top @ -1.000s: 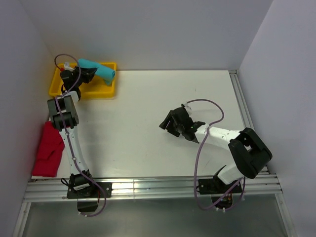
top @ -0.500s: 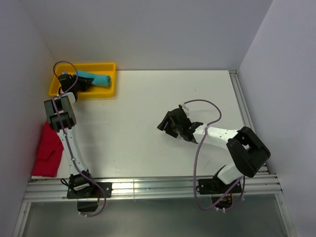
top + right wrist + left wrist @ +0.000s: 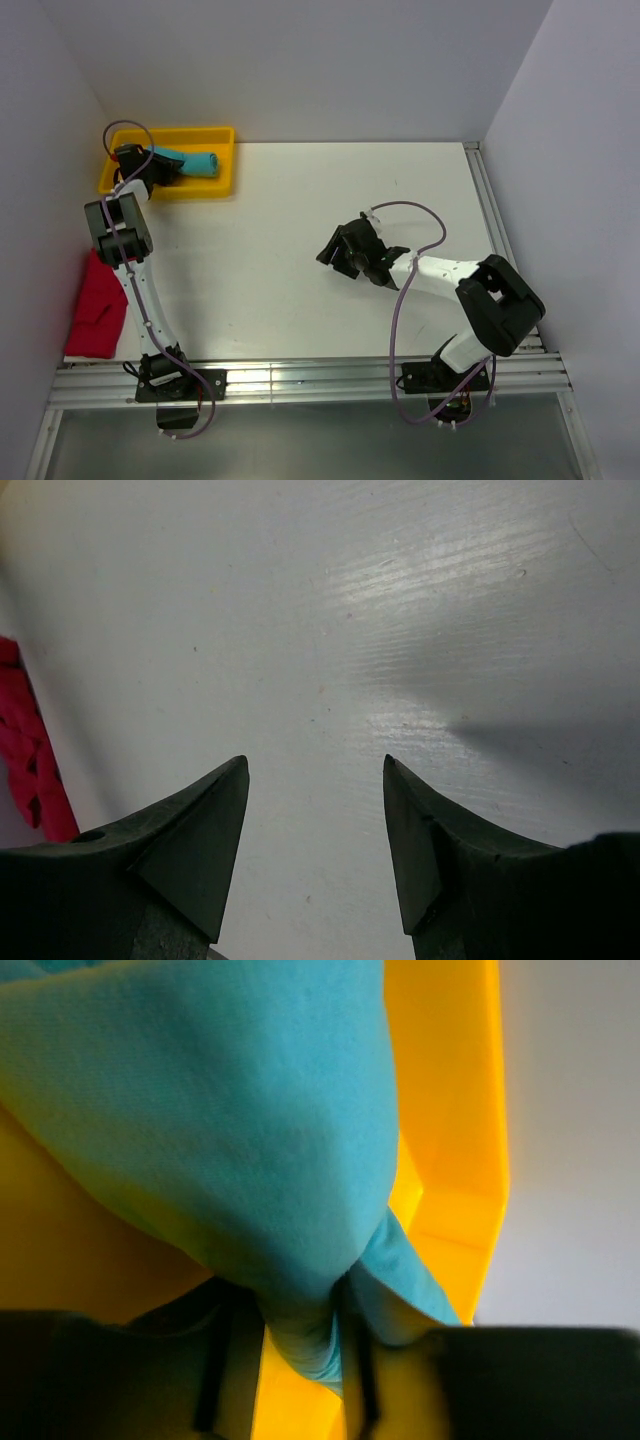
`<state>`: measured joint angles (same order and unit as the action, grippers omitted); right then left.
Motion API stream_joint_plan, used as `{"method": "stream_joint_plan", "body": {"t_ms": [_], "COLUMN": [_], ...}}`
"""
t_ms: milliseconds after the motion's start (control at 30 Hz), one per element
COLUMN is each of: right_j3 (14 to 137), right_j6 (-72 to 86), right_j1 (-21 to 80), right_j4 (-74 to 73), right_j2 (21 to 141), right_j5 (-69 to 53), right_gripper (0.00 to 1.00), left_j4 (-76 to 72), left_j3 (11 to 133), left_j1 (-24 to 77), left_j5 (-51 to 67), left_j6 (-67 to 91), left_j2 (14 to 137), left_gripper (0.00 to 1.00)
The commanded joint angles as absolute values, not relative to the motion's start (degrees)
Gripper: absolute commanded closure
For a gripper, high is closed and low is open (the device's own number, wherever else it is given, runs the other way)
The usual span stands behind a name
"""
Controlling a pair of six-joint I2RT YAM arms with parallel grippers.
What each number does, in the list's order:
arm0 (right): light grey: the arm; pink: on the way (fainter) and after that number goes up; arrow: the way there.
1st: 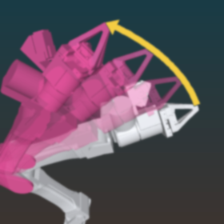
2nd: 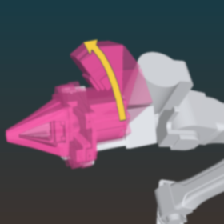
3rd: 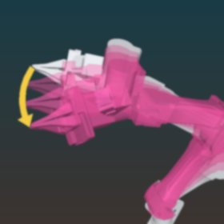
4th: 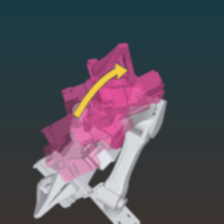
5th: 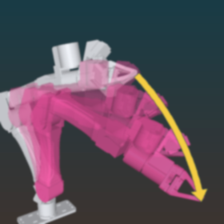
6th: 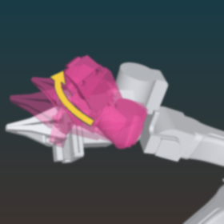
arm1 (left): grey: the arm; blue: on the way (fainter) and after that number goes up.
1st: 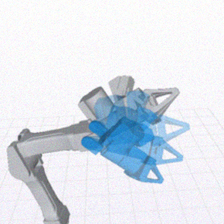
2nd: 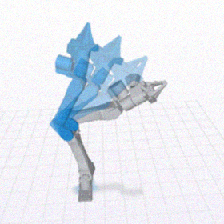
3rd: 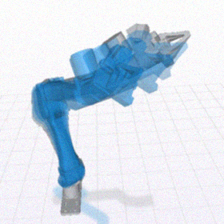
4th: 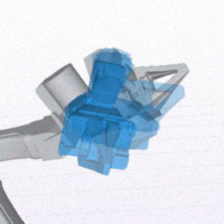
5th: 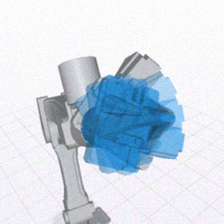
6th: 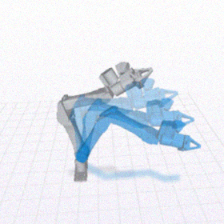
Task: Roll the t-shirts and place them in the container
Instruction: Place the rolled tshirt into the container
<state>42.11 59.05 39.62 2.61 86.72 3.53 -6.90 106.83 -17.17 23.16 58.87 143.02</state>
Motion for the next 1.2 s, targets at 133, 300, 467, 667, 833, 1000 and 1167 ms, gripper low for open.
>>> {"method": "stream_joint_plan", "body": {"t_ms": [133,300,467,667,833,1000,1167], "right_j3": [44.0,44.0,44.1,43.8,44.0,44.3,44.4], "right_j6": [58.6,58.4,58.4,58.6,58.7,58.5,58.3], "right_j1": [40.1,40.0,40.0,40.0,40.0,40.0,40.0], "right_j4": [4.5,4.6,4.8,5.3,6.2,6.2,6.0], "right_j2": [87.3,87.1,87.1,86.7,87.2,87.1,86.1], "right_j5": [3.3,3.0,2.6,2.1,1.1,1.0,1.1], "right_gripper": [0.37,0.37,0.37,0.37,0.37,0.37,0.37], "left_j4": [-0.4,2.0,5.4,10.1,10.0,13.1,14.2], "left_j3": [109.7,109.9,110.5,112.0,111.4,112.9,110.9], "left_j1": [-17.2,-17.2,-17.3,-18.1,-18.7,-18.8,-19.0], "left_j5": [17.6,15.7,14.0,12.8,13.7,11.7,8.3], "left_j6": [55.1,54.2,52.6,49.7,47.0,43.4,41.1], "left_j2": [137.7,136.8,135.4,134.4,131.5,129.0,124.8], "left_gripper": [0.48,0.39,0.32,0.28,0.20,0.19,0.17]}}
